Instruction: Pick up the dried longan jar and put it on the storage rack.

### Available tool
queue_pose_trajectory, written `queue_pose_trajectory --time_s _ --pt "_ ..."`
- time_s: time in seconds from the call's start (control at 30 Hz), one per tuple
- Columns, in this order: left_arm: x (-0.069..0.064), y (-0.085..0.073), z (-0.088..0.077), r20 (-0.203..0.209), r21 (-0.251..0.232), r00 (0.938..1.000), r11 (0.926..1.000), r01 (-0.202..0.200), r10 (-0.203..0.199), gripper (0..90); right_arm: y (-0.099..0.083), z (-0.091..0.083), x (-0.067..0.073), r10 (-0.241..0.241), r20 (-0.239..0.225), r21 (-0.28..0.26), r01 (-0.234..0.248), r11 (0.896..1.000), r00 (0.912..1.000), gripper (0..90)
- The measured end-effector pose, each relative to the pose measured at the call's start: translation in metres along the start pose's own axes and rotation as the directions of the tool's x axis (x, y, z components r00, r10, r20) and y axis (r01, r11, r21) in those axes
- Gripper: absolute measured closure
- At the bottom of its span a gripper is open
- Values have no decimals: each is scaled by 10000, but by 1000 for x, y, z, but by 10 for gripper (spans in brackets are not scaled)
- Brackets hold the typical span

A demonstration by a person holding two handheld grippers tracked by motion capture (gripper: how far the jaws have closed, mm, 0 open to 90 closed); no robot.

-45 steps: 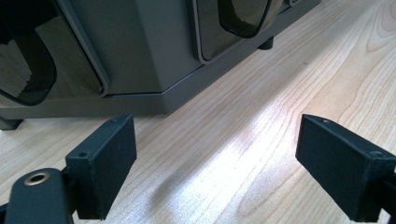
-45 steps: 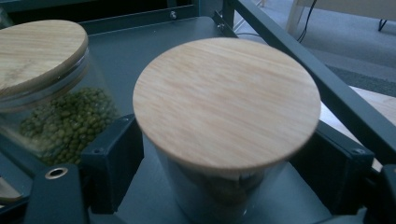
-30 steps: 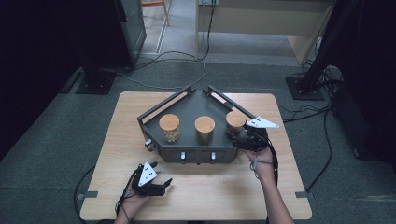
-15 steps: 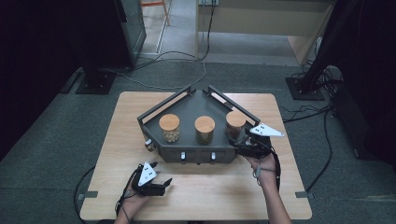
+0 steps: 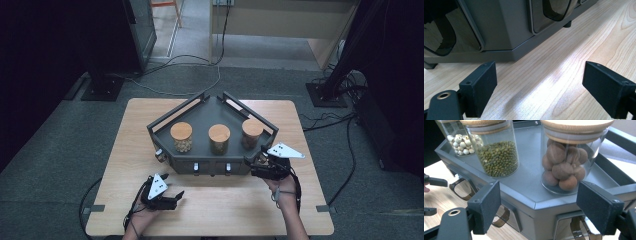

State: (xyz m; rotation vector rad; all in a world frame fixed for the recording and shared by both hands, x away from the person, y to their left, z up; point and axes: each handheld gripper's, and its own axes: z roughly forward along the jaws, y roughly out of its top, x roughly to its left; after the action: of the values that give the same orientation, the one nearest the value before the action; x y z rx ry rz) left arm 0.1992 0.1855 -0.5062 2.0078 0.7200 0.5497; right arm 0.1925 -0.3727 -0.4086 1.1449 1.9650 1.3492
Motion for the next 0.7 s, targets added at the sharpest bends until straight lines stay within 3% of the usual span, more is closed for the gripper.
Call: queue_pose_trajectory --time_s 0.7 --pt "-1 0 0 -29 21 9999 9999 -111 111 123 -26 -7 -3 316 -164 -343 -322 9989 9994 196"
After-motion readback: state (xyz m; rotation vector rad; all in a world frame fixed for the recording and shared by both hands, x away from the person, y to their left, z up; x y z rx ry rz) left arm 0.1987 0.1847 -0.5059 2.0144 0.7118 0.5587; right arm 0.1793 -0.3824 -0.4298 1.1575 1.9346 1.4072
